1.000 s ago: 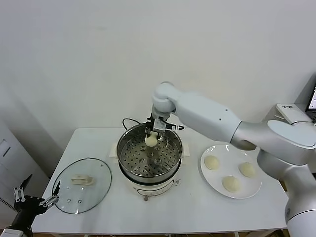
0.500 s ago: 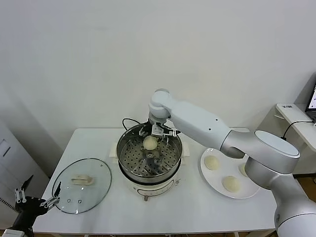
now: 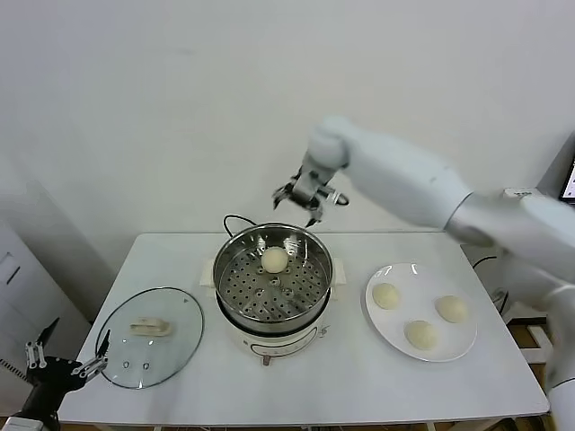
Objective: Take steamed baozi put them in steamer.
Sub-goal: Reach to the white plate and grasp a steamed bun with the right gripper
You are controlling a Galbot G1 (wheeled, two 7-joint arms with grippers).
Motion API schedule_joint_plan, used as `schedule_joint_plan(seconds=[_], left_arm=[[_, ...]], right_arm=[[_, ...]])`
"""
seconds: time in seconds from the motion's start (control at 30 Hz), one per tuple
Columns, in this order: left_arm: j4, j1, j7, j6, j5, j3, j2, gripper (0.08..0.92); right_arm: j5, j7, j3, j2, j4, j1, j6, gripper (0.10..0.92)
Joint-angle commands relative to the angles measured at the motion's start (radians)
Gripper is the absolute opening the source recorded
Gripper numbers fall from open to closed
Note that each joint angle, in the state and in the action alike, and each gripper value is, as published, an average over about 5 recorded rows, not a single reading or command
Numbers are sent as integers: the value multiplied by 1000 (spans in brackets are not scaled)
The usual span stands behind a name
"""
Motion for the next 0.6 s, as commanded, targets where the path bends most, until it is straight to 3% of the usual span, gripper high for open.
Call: schedule_joint_plan(seconds=[0.03, 0.23, 0.43, 0.6], left_arm=[[-4, -4, -2, 4, 2, 9, -3, 823], [-18, 2, -8, 7, 8, 19, -8, 823], [-33, 9, -10, 9, 17, 22, -15, 823], [-41, 24, -10, 8, 22, 18, -20, 823]], right_arm=[[209, -86, -140, -193, -66, 73, -323, 823], [31, -17, 11, -299, -11, -177, -274, 823], [-128, 12, 180, -305, -37, -390, -200, 823], [-152, 21, 224, -288, -54, -449, -190, 823]])
